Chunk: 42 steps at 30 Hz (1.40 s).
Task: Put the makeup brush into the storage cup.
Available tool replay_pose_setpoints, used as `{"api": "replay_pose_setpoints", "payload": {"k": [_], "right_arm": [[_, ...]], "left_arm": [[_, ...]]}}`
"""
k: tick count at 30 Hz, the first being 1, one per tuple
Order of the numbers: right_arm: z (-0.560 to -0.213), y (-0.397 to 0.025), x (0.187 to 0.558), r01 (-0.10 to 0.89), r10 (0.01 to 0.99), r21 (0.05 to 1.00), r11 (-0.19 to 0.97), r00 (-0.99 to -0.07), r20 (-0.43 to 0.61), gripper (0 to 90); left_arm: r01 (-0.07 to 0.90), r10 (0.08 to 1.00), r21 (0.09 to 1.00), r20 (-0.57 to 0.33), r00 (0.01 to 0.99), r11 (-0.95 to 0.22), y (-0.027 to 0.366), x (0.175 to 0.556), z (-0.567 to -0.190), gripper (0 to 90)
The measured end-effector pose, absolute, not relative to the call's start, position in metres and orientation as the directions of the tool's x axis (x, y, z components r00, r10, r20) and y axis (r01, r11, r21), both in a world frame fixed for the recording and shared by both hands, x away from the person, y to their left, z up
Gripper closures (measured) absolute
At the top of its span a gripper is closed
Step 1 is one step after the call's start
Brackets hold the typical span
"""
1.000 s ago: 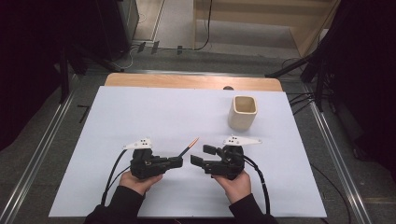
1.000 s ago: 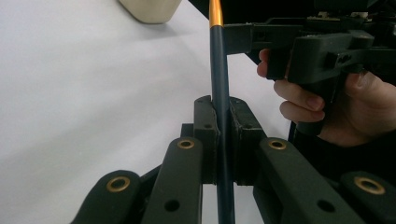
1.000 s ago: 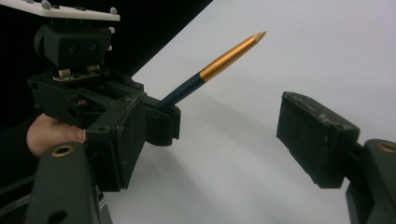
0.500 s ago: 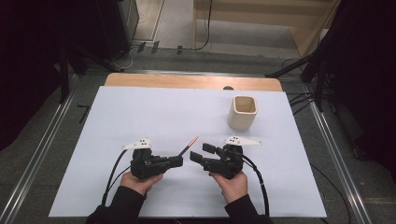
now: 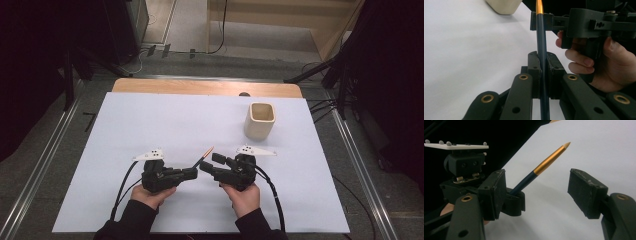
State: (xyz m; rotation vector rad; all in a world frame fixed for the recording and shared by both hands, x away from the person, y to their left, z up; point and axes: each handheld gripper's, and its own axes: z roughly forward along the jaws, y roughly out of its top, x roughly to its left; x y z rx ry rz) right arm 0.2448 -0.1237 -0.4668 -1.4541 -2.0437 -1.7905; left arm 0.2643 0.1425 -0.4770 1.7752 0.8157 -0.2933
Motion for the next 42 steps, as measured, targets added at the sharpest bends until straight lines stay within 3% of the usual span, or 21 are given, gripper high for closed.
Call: {"api": "replay_pose_setpoints", "payload": {"k": [15,32,42], "right_arm": [[-0.469,-0.114,0.248,0.676,0.571,0.72,-0.156,-0.533,0.624,40.9],[-0.471,-0.109,0.253,0.708,0.532,0.687,-0.163,-0.523,0.666,71.5],[-0.471,-0.109,0.254,0.726,0.507,0.666,-0.172,-0.514,0.692,77.2]], "left_arm": [[0.636,0.385,0.757,-0.547,0.743,-0.149,0.138,0.263,-0.48,84.1],[0.627,0.355,0.763,-0.55,0.756,-0.154,0.133,0.26,-0.483,84.1],[0.625,0.348,0.764,-0.549,0.76,-0.159,0.132,0.26,-0.485,84.0]]}}
